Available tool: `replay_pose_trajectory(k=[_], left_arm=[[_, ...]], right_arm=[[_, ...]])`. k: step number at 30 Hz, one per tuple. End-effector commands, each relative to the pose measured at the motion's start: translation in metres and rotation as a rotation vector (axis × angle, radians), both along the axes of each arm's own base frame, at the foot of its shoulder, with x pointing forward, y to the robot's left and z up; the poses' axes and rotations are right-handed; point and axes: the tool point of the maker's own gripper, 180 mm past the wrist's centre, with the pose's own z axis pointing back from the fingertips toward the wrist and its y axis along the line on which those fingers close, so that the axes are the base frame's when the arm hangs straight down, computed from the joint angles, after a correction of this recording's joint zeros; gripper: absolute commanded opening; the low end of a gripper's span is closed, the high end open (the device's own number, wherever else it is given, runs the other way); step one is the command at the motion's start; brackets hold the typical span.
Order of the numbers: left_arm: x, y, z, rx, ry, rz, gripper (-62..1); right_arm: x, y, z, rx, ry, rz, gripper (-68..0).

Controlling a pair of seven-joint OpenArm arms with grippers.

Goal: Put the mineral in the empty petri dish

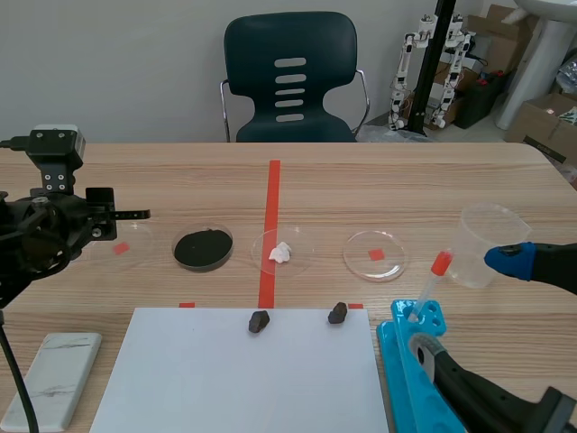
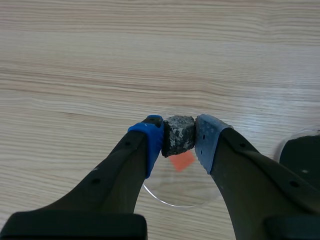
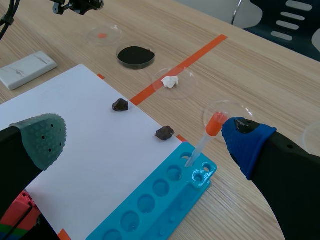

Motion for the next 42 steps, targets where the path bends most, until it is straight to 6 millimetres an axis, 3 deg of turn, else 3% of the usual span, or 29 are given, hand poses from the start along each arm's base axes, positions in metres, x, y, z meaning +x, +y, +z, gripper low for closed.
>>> replay_pose_trajectory(k=[1, 16, 42], left_arm=[[0.009, 0.000, 0.006, -0.001, -0.017, -0.007, -50.8], [0.006, -0.014, -0.038, -0.019, 0.092, -0.047, -50.6], [0.020, -0.008, -0.039, -0.016, 0.052, -0.009, -50.6]], right_arm=[[0.004, 0.003, 0.010, 0.027, -0.032, 0.001, 0.4], [0.004, 0.003, 0.010, 0.027, -0.032, 0.001, 0.4], [0.004, 0.003, 0.010, 0.027, -0.032, 0.001, 0.4]])
